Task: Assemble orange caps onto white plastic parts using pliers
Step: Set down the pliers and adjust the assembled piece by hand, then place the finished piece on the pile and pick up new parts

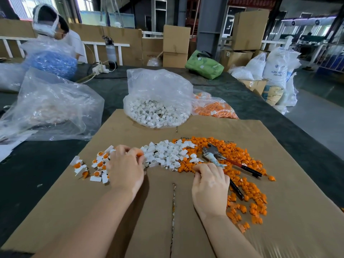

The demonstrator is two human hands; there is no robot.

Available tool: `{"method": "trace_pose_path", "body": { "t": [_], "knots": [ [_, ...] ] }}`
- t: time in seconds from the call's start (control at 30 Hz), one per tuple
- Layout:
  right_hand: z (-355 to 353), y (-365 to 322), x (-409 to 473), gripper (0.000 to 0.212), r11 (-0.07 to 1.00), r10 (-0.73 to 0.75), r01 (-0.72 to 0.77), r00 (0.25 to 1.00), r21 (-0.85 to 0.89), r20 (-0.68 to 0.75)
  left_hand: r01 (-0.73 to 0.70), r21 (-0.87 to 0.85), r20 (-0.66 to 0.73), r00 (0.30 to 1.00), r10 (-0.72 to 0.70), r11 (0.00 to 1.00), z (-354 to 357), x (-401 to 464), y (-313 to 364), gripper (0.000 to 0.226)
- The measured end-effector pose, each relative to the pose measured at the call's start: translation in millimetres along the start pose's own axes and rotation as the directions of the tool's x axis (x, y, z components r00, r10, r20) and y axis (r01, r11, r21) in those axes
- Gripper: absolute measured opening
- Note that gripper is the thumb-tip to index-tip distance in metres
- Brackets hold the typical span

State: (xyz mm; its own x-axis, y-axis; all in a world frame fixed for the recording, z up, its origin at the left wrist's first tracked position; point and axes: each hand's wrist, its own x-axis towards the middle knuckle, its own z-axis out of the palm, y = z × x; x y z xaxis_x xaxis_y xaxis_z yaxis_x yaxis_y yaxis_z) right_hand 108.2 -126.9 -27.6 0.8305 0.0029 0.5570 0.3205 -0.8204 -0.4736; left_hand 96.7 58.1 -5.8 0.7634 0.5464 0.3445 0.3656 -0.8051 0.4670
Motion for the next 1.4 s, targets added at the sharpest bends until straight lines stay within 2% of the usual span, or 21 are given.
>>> {"method": "trace_pose_path", "body": {
  "t": [0.23, 0.37, 0.47, 0.53, 0.6, 0.7, 0.83, 0.97, 1.13, 1.27, 1.4],
  "knots": [
    [3, -1, -1, 0.017, 0.995, 0.068, -0.065, 0.997, -0.081, 0.029, 0.058, 0.083, 0.044, 0.997, -0.062, 0.995, 5, 7, -13, 0.016],
    [3, -2, 0, 0.015, 0.990, 0.082, -0.076, 0.995, -0.118, 0.050, 0.074, 0.097, 0.008, 0.997, -0.075, 0.992, 9, 5, -7, 0.027],
    [3, -3, 0, 0.020, 0.989, 0.055, -0.054, 0.998, -0.135, 0.002, -0.040, 0.002, -0.080, 0.996, 0.040, 0.999, 8, -1, 5, 0.032],
    [2, -3, 1, 0.024, 0.989, 0.043, -0.045, 0.999, -0.142, -0.021, -0.188, -0.156, -0.019, 0.982, 0.187, 0.970, 11, -9, 18, 0.030],
    [3, -2, 1, 0.028, 0.988, 0.038, -0.040, 0.999, -0.149, -0.015, -0.239, -0.269, 0.101, 0.957, 0.274, 0.933, 18, -19, 32, 0.029],
    [3, -1, 1, 0.034, 0.977, 0.048, -0.032, 0.996, -0.210, 0.076, -0.246, -0.265, 0.180, 0.937, 0.298, 0.932, 31, -29, 43, 0.035],
    [5, -1, 2, 0.032, 0.964, 0.061, -0.010, 0.981, -0.266, 0.183, -0.286, -0.225, 0.193, 0.924, 0.331, 0.931, 39, -35, 45, 0.037],
    [5, -4, 2, 0.017, 0.964, 0.034, 0.004, 0.990, -0.267, 0.140, -0.273, -0.281, 0.181, 0.926, 0.330, 0.920, 39, -37, 46, 0.022],
    [6, 0, 1, 0.017, 0.967, 0.040, 0.006, 0.983, -0.256, 0.176, -0.274, -0.338, 0.160, 0.926, 0.342, 0.900, 38, -40, 43, 0.013],
    [5, 0, 1, 0.015, 0.969, 0.034, 0.011, 0.983, -0.245, 0.179, -0.287, -0.377, 0.151, 0.919, 0.364, 0.881, 36, -41, 41, 0.025],
    [5, -2, 0, 0.024, 0.972, -0.007, 0.026, 0.997, -0.234, 0.080, -0.311, -0.369, 0.202, 0.893, 0.402, 0.876, 36, -42, 43, 0.038]
  ]
}}
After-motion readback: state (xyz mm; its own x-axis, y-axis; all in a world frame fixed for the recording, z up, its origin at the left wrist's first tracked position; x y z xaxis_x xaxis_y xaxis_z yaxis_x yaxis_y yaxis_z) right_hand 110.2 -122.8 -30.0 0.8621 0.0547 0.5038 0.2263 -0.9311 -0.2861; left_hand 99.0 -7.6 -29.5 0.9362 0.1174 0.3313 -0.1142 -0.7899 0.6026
